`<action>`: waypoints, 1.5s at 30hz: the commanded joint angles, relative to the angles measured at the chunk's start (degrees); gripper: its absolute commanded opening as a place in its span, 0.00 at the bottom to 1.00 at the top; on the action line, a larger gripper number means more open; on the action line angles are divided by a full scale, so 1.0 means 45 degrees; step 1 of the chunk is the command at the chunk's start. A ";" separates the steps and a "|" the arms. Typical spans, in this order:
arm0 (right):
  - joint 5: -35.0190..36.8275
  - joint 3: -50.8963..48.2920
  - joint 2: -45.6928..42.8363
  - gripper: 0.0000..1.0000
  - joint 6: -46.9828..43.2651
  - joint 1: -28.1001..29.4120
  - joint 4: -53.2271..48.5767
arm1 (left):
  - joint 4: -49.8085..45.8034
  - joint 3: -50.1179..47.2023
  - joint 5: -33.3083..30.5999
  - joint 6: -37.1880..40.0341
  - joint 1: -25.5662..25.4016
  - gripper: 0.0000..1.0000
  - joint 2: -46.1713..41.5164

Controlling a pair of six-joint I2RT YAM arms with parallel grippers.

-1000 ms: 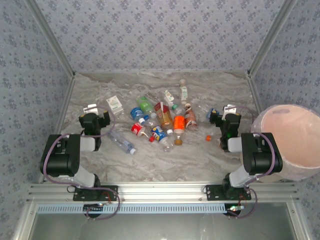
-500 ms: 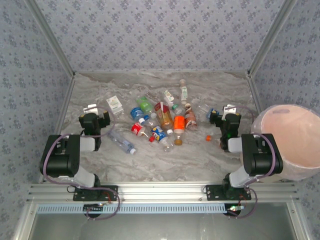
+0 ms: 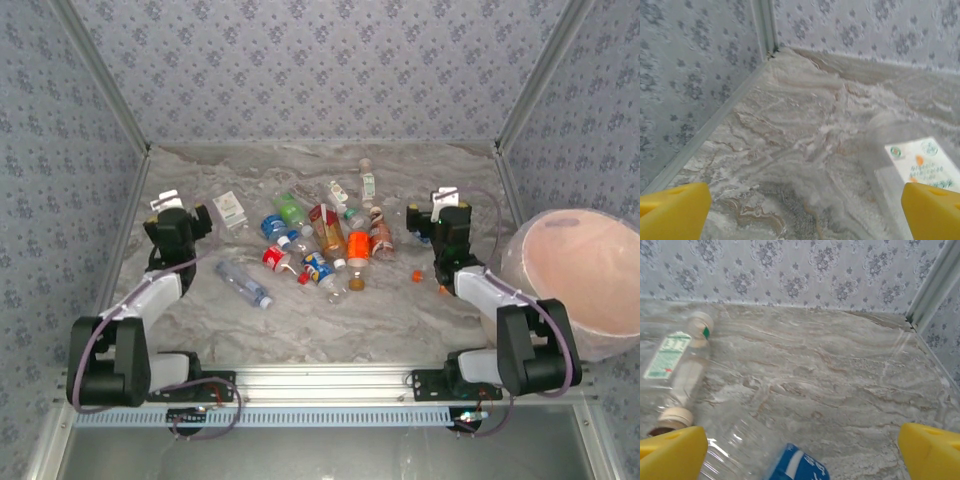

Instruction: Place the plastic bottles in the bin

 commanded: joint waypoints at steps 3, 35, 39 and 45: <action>-0.0130 0.1802 -0.0410 1.00 0.2253 0.0252 -0.3862 | -0.6307 0.1861 -0.1551 -0.4209 -0.1334 0.98 -0.0881; -0.1309 0.3395 -0.0285 1.00 0.2423 0.1731 -0.5876 | -1.0587 0.2608 0.2779 -1.2577 -0.2882 0.90 0.2138; -0.0797 0.3376 -0.0519 1.00 0.1998 0.2152 -0.5906 | -0.9174 0.1835 0.3070 -1.2524 -0.2847 0.81 0.2500; -0.0671 0.3682 -0.0681 1.00 0.1460 0.2566 -0.6185 | -0.8341 0.1535 0.3344 -1.2104 -0.2759 0.67 0.3049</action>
